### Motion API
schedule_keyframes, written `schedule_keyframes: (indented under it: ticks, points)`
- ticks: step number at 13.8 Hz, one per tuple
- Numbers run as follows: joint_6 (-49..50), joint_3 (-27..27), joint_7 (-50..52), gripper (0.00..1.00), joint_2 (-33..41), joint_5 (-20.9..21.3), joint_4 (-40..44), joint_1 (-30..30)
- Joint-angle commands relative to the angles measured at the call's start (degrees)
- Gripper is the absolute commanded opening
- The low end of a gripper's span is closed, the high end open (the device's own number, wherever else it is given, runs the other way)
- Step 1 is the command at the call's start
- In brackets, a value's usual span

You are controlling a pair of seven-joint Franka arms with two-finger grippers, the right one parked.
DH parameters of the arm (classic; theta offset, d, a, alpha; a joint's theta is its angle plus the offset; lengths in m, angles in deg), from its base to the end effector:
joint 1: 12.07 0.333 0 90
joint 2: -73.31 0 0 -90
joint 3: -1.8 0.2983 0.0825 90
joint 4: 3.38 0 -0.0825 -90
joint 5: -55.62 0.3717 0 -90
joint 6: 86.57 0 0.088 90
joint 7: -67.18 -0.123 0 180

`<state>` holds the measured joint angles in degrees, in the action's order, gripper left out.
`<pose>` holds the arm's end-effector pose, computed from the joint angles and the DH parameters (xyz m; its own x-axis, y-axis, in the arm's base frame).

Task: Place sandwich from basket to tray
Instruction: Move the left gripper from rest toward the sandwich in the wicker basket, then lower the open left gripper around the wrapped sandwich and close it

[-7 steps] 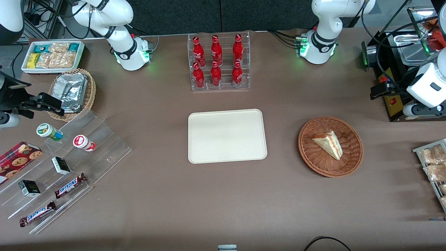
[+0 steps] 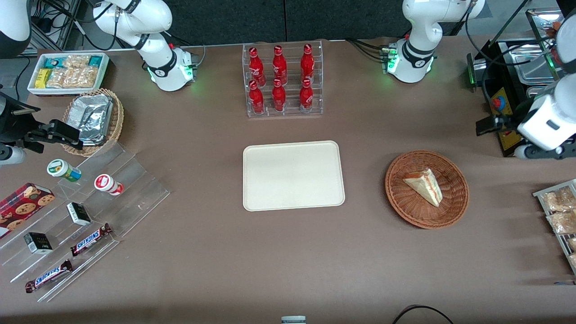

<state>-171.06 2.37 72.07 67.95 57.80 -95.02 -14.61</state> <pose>0.5481 -0.0141 0.5198 0.9756 0.0555 -0.2124 0.0443 -0.9974 -0.0570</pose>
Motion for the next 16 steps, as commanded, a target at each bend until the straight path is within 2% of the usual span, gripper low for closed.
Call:
schedule_keyframes:
  ticks: [1, 5, 11, 13, 15, 16]
  points:
    - [-8.20, 0.05, 6.51, 1.00, 0.44, 0.98, -6.87, -0.10]
    - [-24.90, -0.04, 22.40, 1.00, 0.70, 0.02, -18.91, -0.19]
    - [-41.08, -0.48, 39.91, 1.00, -2.02, -0.33, -28.15, -2.55]
    - [-44.60, -0.48, 41.43, 1.00, -2.99, -0.51, -30.34, -3.61]
    - [-50.22, -0.48, 42.04, 1.00, -3.08, -3.14, -33.68, -3.70]
    - [-52.25, -0.48, 42.04, 1.00, -3.25, -3.15, -35.17, -3.79]
